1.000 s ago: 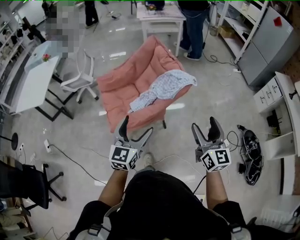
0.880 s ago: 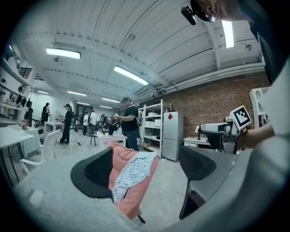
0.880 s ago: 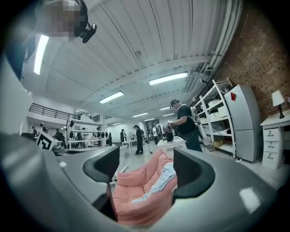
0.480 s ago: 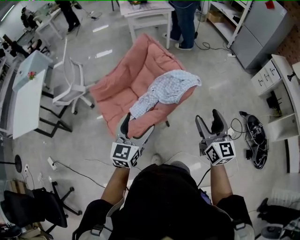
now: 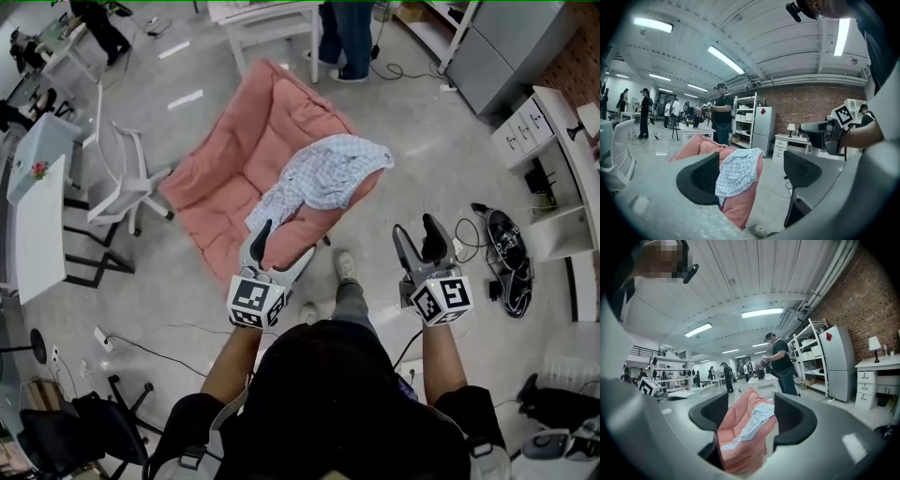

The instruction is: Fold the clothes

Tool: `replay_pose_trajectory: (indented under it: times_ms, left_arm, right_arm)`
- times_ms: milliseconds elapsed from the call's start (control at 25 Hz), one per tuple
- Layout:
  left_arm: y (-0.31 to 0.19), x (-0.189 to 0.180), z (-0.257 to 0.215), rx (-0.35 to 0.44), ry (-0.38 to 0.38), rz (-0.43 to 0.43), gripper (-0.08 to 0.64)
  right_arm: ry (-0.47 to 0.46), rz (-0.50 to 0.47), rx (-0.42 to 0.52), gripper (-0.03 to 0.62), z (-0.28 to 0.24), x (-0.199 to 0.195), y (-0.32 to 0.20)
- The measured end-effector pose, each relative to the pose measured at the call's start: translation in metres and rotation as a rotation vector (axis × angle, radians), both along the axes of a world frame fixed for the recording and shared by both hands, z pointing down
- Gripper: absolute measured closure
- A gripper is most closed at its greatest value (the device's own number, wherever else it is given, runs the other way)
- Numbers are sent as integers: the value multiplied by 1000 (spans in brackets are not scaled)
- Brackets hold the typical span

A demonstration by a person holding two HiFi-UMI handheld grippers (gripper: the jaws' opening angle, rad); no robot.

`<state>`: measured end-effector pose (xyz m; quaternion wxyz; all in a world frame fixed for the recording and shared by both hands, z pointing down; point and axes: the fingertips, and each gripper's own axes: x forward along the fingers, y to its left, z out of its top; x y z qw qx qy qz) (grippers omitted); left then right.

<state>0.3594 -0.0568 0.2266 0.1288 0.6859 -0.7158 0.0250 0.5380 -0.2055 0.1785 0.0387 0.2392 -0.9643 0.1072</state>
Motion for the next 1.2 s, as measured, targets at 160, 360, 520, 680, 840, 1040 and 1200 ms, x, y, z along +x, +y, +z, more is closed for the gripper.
replay_pose_trajectory:
  times_ms: [160,360,520,680,840,1040,1200]
  left_arm:
    - [-29,-9,7,-12,-10,14,141]
    - [-78,-23,9,-2,-20,44,150]
    - [-116,-17,31,-48,1,105,152]
    - [-141,-6,67,-107,2,153,189]
    - [-155,11,101,-177,-5,206,216]
    - [-165,23,136,-251,-10,234,244]
    - [-172,27,160,-305,-43,260,250]
  right_arm:
    - [9,-7,-10,300,9,-16,-33]
    - [8,-32,-20,314,10,-42,-81]
    - [28,-43,-20,321,13,-55,-116]
    - [48,-38,-23,322,23,-58,-137]
    - [80,-14,-45,330,36,-43,-151]
    - [113,25,-71,336,53,-18,-160]
    - [128,52,-100,336,67,-5,-164]
